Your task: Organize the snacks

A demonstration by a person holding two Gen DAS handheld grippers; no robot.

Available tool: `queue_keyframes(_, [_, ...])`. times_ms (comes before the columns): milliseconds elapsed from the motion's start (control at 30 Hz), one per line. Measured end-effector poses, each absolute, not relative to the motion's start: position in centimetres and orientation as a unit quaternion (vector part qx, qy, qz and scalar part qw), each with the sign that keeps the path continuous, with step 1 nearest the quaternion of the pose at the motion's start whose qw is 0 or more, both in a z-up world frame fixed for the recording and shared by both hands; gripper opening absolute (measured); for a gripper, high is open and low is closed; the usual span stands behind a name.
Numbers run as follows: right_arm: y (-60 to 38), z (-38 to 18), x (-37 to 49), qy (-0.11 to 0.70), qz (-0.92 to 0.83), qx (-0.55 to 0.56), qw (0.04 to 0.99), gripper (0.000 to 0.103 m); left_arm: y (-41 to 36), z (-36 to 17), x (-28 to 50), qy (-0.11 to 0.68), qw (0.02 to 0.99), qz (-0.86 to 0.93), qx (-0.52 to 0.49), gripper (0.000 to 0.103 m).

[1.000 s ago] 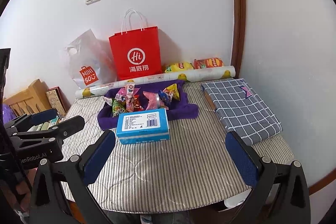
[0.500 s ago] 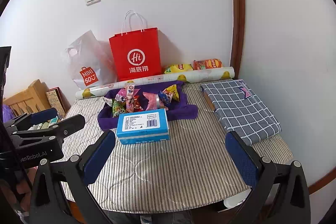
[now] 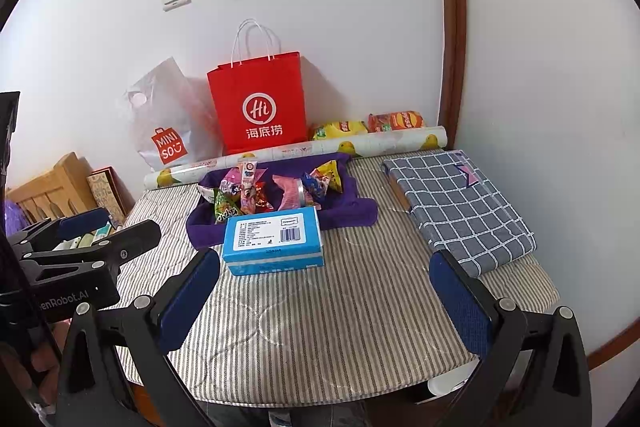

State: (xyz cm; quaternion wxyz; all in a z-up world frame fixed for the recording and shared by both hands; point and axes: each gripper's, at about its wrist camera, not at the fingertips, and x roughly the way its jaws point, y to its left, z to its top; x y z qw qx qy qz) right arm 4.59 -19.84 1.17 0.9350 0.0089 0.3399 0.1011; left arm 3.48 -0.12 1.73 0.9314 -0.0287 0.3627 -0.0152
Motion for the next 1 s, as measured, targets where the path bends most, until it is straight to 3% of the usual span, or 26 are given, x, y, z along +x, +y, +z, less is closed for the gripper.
queue_keyframes(1000, [-19.45,1.27,4.13,0.332,0.105,0.008,0.937,0.103,0.42,1.51,3.3,0.361,0.932,-0.012,-0.03,0.089])
